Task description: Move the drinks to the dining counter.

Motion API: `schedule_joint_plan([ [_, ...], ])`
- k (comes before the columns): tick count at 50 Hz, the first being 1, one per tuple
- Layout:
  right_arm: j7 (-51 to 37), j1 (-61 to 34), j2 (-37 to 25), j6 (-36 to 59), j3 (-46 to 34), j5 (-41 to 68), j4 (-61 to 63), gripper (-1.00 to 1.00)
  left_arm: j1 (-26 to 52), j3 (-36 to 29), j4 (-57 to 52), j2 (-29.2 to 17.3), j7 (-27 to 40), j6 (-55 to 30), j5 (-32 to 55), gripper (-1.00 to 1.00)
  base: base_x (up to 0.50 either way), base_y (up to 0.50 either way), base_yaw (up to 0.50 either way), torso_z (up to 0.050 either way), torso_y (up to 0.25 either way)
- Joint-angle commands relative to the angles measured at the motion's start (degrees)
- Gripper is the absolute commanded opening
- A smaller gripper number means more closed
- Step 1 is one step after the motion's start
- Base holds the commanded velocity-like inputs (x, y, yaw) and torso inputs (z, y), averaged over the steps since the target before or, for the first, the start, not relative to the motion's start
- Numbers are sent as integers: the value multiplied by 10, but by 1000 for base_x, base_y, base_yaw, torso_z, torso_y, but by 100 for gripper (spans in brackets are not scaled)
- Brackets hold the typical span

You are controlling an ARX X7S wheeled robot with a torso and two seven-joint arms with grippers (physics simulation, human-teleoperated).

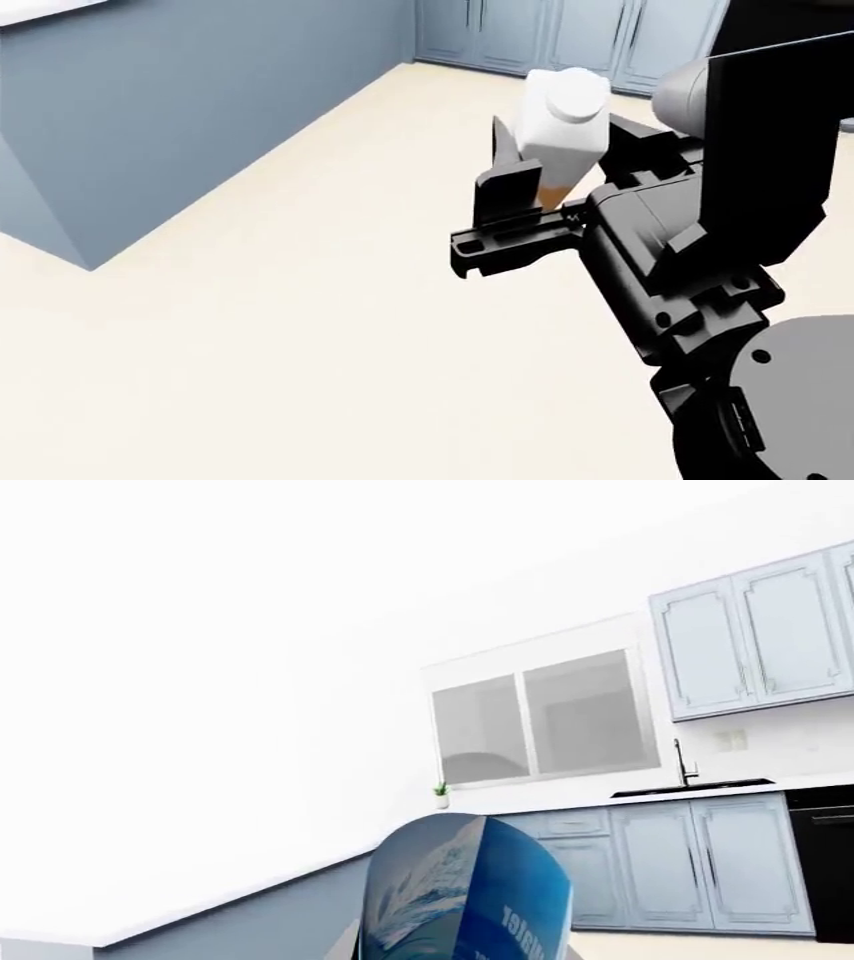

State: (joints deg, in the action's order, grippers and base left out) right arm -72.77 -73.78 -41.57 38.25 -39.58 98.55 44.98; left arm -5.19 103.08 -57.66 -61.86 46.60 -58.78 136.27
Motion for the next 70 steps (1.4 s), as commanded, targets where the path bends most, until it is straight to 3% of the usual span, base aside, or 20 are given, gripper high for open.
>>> schedule_joint_plan([
  [1, 4, -2, 0, 5, 6, -8, -1, -100, 10, -2, 3, 0, 6, 1, -3, -100, -206, 456, 0, 0, 0],
  [48, -3, -6, -5, 10, 0, -13, 3, -100, 29, -19, 3, 2, 14, -8, 2, -100, -212, 453, 2, 0, 2],
  [70, -14, -10, -10, 17, -6, -13, 4, -100, 38, -25, 3, 5, 16, -14, 4, -100, -224, 447, 203, 0, 2],
])
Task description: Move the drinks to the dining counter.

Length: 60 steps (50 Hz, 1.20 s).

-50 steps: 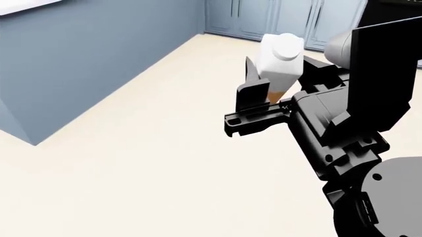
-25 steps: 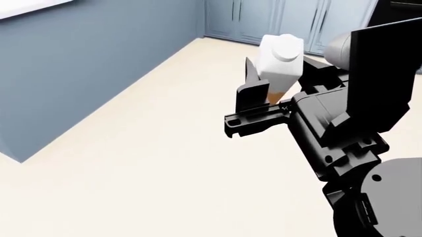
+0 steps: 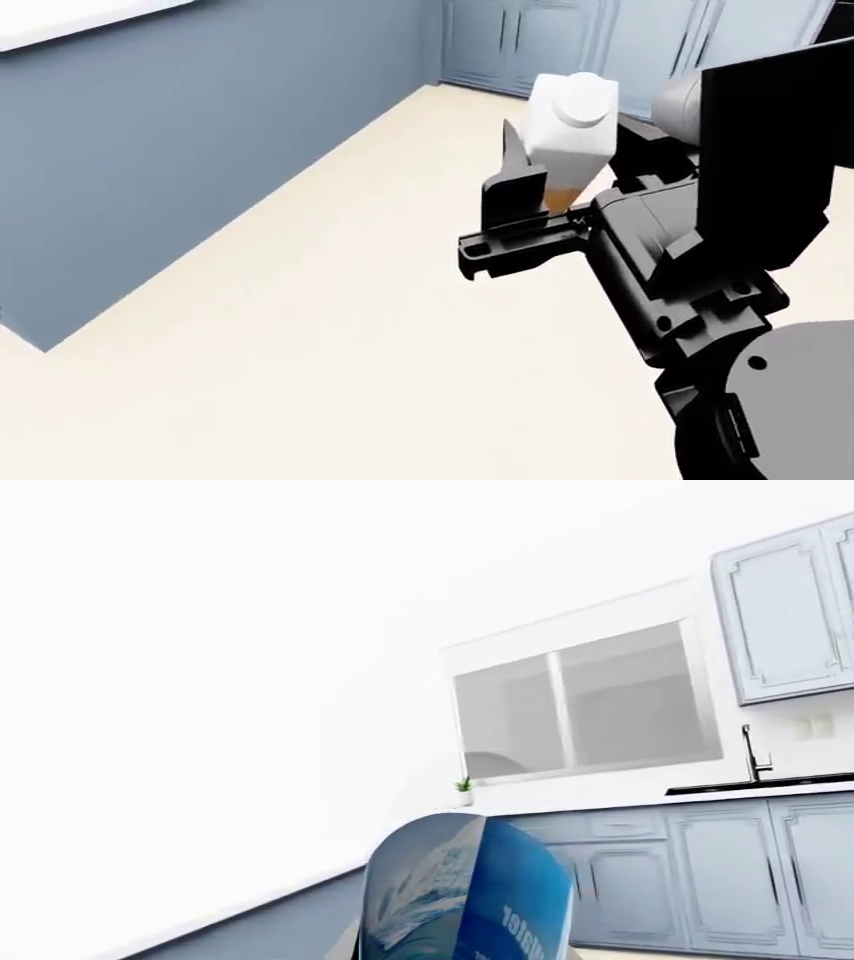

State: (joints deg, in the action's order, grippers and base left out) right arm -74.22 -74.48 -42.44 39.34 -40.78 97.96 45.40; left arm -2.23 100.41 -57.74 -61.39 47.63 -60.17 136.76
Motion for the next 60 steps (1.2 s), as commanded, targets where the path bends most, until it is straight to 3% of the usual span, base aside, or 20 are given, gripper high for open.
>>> schedule_joint_plan([
  [1, 1, -3, -2, 6, 6, -8, 0, -100, 9, 1, 4, 0, 6, -1, 0, -100, -238, 440, 223, 0, 0],
  [60, -10, -11, -6, 19, -9, -7, -4, -100, 32, -20, 5, 5, 14, -10, 4, -100, -274, 417, 227, 0, 2],
])
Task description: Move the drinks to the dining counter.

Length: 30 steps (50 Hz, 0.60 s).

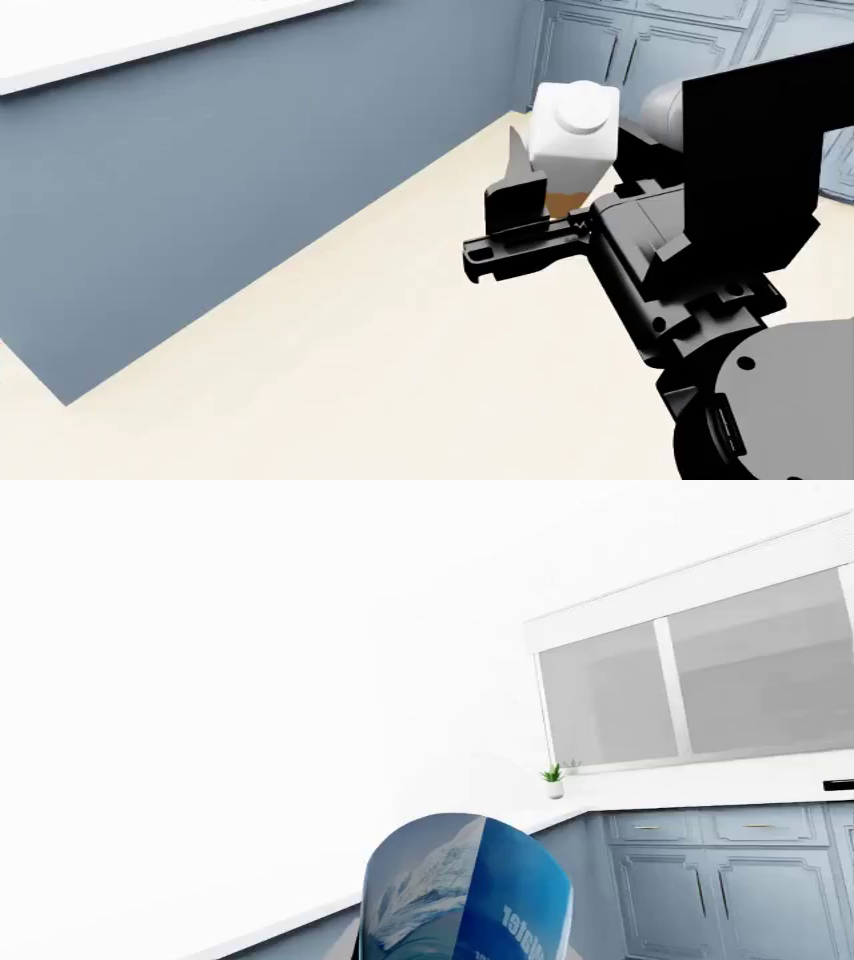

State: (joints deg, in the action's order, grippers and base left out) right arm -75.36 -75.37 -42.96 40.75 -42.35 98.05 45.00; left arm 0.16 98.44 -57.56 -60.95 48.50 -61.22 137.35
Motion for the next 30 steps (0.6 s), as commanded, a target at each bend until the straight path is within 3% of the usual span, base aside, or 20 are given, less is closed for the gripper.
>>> schedule_joint_plan([
  [1, 2, -3, -1, 5, 7, -8, 0, -100, 8, -1, 3, 1, 6, 1, -1, -100, -309, 393, 230, 0, 0],
  [20, 1, -5, -1, 7, 3, -10, -1, -100, 15, -7, 3, 2, 9, -2, 1, -100, -320, 384, 226, 1, 2],
  [30, -10, -10, -3, 14, -2, -7, -3, -100, 18, -8, 4, 0, 11, -3, 2, -100, -310, 337, 414, 0, 2],
])
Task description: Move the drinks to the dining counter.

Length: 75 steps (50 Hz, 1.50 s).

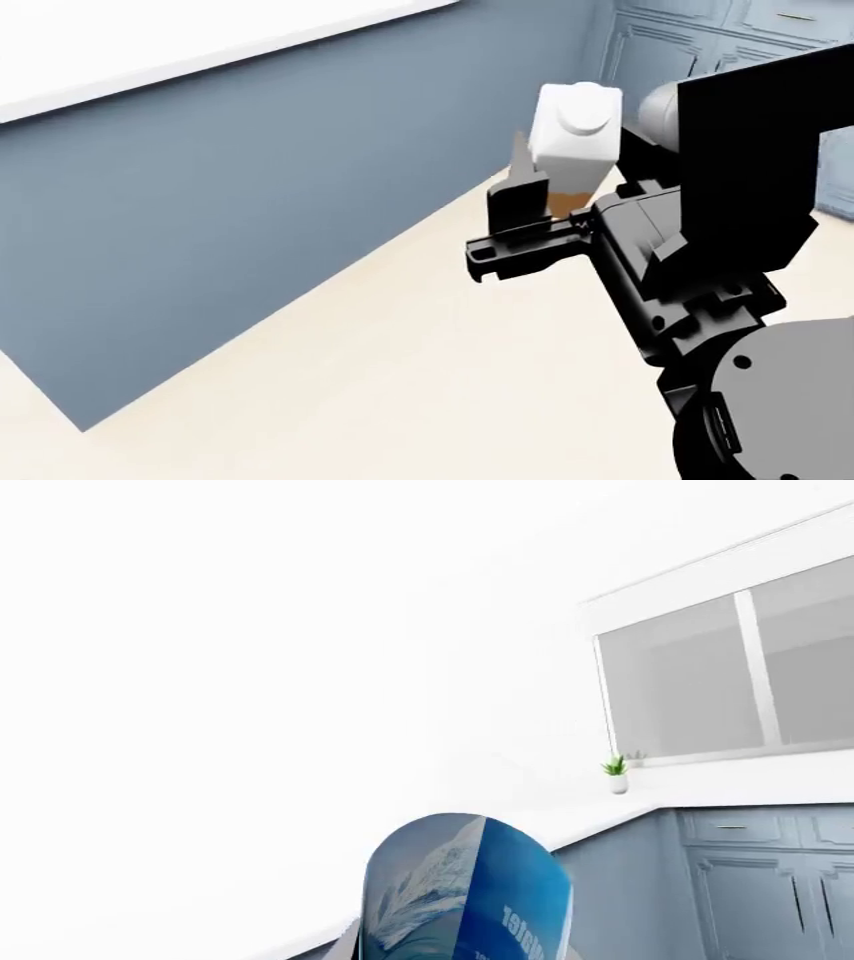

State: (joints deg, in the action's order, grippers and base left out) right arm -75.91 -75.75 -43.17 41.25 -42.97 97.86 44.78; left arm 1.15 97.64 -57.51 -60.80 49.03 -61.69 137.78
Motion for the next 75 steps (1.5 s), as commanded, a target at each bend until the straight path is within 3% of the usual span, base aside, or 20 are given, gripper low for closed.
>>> schedule_joint_plan([
  [1, -4, -6, -1, 8, 4, -6, 0, -100, 8, 0, 4, -1, 6, 1, -2, -100, -290, 296, 457, 0, 10],
  [54, 5, -3, -3, 0, 4, -8, 3, -100, 25, -14, 4, 1, 14, -8, 4, -100, -335, 250, 446, 0, 2],
  [75, 4, -1, -5, -2, 3, -7, 4, -100, 31, -16, 5, 2, 18, -11, 8, -100, -446, 225, 219, 0, 2],
])
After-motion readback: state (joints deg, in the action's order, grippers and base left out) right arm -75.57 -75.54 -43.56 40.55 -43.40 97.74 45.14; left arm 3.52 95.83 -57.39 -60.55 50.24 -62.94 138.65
